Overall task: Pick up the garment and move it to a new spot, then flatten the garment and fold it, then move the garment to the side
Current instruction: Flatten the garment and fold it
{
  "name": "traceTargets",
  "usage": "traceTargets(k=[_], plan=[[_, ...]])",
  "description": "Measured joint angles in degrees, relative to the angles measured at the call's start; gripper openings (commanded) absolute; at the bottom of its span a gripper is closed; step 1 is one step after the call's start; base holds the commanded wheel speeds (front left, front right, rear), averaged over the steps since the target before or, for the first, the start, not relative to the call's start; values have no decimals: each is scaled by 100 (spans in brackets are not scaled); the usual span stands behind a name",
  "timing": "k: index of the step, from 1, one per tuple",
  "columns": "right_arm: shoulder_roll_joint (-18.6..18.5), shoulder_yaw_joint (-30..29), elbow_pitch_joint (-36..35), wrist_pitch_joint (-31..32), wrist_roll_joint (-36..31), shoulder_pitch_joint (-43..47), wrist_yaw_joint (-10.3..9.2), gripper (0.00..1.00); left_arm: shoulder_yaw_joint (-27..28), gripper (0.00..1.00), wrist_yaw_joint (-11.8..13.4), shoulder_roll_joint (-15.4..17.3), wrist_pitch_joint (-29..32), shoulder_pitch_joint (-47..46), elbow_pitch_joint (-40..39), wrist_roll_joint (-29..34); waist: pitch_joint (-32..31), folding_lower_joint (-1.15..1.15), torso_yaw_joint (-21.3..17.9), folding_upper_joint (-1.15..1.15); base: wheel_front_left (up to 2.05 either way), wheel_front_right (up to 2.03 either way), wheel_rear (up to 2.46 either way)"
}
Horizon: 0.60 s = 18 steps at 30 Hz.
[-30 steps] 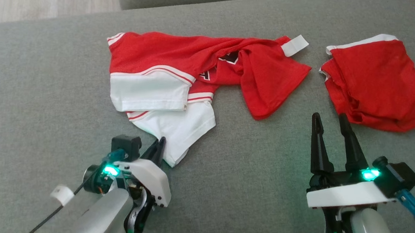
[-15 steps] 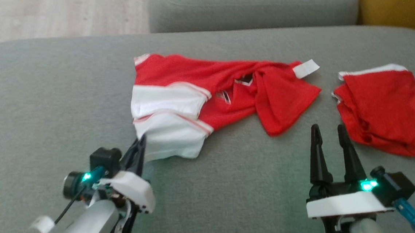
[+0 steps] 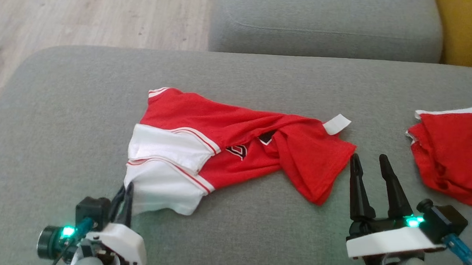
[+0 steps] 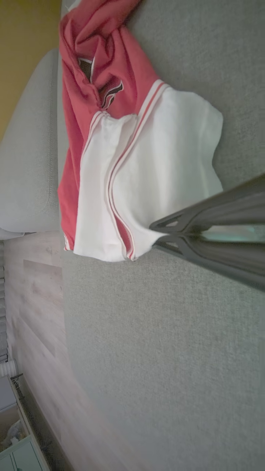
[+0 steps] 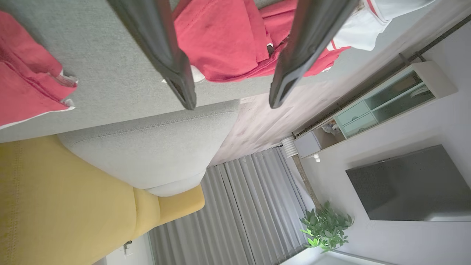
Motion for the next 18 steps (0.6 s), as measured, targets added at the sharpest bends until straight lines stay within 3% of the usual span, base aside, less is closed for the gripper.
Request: traceTargets(k=[1,9,14,18], plan=[[1,-1,0,0,0,-2,0,100,-13,100,5,3,1,17,-32,2,1,0,29,0,0,0,0],[4,-189,-21,0,-93,-5,0,100,207,100,-13,-123,-728,-23,-645,69,10,1,147,0,0,0,0],[4,-207,-20,0,-168,-5,0,100,594,100,-82,-322,-808,-13,-1234,500,34,1,178,0,0,0,0],[4,-205,-12,0,-211,-5,0,100,1140,100,-380,-637,-843,163,-1860,1126,106,1,157,0,0,0,0]])
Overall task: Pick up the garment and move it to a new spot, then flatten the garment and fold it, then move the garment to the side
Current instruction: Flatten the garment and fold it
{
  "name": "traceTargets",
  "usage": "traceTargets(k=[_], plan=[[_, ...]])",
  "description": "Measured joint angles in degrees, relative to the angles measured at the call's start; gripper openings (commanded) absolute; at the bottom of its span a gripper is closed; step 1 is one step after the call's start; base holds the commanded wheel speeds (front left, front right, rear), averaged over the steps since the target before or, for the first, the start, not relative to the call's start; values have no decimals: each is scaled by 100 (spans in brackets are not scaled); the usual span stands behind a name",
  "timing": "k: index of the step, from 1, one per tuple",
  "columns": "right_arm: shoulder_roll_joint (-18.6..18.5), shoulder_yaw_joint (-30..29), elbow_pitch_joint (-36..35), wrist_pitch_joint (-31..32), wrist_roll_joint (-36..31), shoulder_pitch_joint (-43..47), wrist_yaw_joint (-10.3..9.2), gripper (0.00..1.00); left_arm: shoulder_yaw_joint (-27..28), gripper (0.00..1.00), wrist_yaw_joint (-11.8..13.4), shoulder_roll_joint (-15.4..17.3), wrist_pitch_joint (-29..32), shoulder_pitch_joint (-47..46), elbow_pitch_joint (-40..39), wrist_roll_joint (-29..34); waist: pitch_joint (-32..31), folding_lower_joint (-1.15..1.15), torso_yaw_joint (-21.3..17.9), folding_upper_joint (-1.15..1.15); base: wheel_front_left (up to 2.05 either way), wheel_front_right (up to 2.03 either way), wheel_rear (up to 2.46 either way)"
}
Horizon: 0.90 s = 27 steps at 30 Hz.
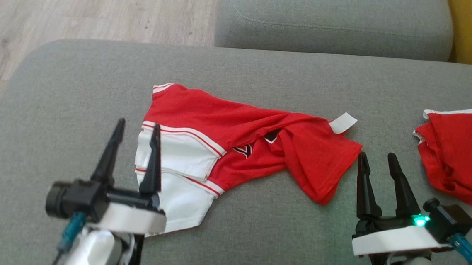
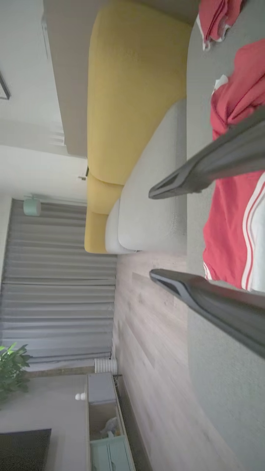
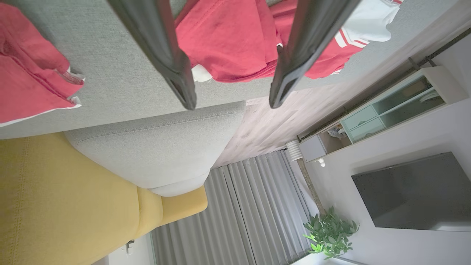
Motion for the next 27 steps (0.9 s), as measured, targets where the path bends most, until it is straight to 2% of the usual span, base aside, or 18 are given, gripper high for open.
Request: traceTargets(k=[5,14,27], plan=[[0,36,176,0,-257,-2,0,100,294,100,-331,-334,-8,453,94,305,91,0,14,0,0,0,0],[0,226,1187,443,-992,-244,0,100,668,100,-857,-667,-8,414,441,649,334,0,139,0,0,0,0],[-1,297,1875,597,-1183,-527,0,100,856,100,-1199,-898,-8,366,698,911,518,0,277,0,0,0,0]])
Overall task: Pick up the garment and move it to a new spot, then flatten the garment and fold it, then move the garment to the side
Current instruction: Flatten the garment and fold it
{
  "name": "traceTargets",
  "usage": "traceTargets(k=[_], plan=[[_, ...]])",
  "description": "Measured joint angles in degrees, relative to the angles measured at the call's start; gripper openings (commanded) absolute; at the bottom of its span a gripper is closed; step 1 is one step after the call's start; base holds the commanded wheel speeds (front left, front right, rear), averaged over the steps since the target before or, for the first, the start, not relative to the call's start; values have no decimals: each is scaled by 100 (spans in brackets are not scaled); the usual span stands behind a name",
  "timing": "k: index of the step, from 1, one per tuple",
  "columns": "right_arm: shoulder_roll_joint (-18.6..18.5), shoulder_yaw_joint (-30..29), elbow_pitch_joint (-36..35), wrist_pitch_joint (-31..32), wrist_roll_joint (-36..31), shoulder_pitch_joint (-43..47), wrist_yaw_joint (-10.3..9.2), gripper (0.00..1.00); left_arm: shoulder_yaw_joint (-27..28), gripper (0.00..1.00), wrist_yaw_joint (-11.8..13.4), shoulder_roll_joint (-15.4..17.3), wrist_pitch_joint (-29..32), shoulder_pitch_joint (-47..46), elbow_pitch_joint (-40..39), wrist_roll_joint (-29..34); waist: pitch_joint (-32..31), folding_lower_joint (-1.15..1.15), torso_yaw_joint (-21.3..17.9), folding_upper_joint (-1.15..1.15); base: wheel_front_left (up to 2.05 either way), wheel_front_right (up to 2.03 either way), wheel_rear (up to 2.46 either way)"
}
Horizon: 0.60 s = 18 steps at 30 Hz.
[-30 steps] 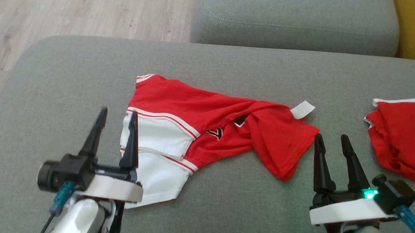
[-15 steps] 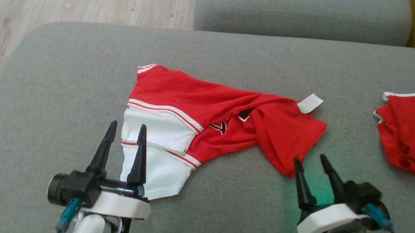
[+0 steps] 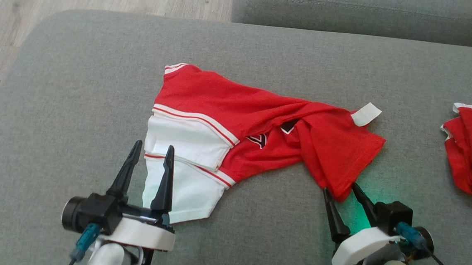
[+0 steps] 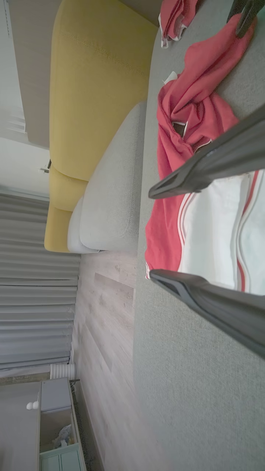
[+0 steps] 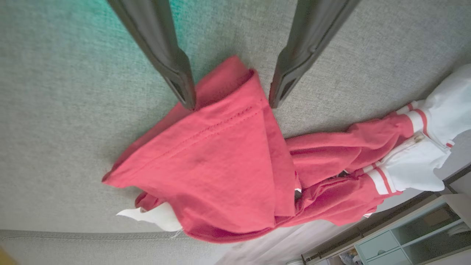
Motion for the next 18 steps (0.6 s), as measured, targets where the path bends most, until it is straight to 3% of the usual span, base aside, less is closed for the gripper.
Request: traceTargets(k=[5,6,7,8,18], plan=[[-1,-8,151,-10,-16,-141,0,100,53,100,-98,-52,0,-69,24,26,71,0,15,0,0,0,0],[-1,-11,172,-14,-16,-188,0,71,67,100,-100,-60,0,-94,35,49,87,0,21,0,0,0,0],[-1,-14,190,-14,-16,-236,0,29,80,100,-101,-71,0,-114,41,77,101,0,27,0,0,0,0],[-2,-15,192,-15,-16,-269,0,0,90,100,-114,-79,0,-126,43,80,113,0,33,0,0,0,0],[-3,-71,154,-230,53,-344,0,0,174,100,-193,-110,0,-134,148,119,26,0,40,0,0,0,0]])
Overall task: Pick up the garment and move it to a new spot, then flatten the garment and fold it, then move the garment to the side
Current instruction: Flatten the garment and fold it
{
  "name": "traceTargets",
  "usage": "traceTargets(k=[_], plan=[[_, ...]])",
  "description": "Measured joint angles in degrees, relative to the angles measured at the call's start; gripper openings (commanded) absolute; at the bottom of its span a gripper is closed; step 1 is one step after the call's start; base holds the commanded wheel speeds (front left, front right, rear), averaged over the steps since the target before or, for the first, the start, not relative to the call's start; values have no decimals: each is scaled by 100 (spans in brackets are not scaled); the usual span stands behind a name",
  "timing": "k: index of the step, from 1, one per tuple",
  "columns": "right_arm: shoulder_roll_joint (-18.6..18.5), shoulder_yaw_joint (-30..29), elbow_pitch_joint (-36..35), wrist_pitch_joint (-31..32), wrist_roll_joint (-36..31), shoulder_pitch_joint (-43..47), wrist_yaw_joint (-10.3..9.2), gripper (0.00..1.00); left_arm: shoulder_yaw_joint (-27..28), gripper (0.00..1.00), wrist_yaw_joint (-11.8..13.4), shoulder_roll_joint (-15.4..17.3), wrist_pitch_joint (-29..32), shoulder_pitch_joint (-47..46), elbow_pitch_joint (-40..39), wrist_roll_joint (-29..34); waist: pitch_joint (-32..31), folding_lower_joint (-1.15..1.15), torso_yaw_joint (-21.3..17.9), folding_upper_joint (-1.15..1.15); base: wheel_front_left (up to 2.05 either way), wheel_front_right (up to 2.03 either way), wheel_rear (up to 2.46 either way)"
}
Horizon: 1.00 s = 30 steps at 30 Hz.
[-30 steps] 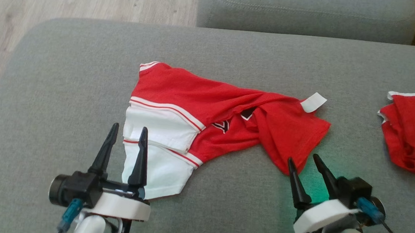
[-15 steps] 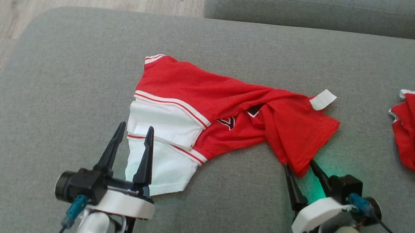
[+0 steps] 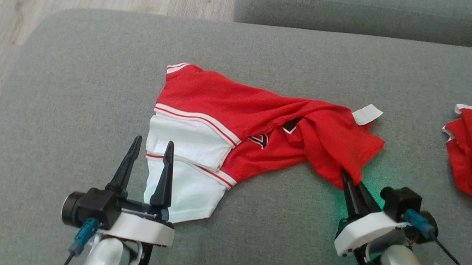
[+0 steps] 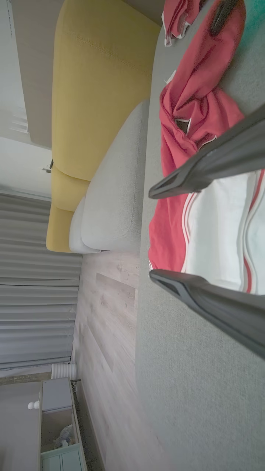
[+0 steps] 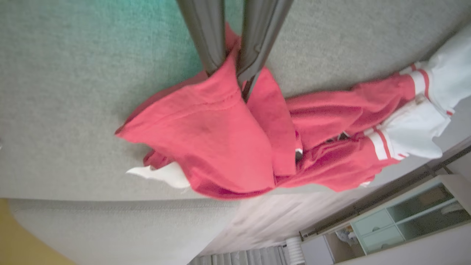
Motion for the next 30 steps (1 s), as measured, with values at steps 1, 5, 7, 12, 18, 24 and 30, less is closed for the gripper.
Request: traceTargets(k=[1,5,7,12,18,24,30], plan=[[0,1,-81,-15,47,0,0,0,8,100,0,-1,0,1,5,7,-33,0,-6,0,0,0,0],[0,-22,-530,21,105,-1,0,0,44,100,-1,-3,0,21,10,7,-184,0,-49,0,0,0,0],[0,-77,-783,125,143,0,0,0,58,100,-1,-3,0,49,11,7,-264,0,-68,0,0,0,0],[0,-257,-1463,524,140,-3,0,0,70,100,-1,-4,0,102,8,3,-387,-1,-81,0,0,0,0],[0,-380,-2070,943,90,-98,0,0,18,100,1,-4,0,124,-9,-54,-369,0,-9,0,0,0,0],[-110,-345,-2308,1369,-138,-917,0,0,-25,100,0,-5,0,109,-62,-55,-166,0,91,0,0,0,0],[-612,-466,-1928,1785,-318,-2338,0,0,-310,100,-2,-14,0,-157,-109,-167,178,1,375,0,0,0,0]])
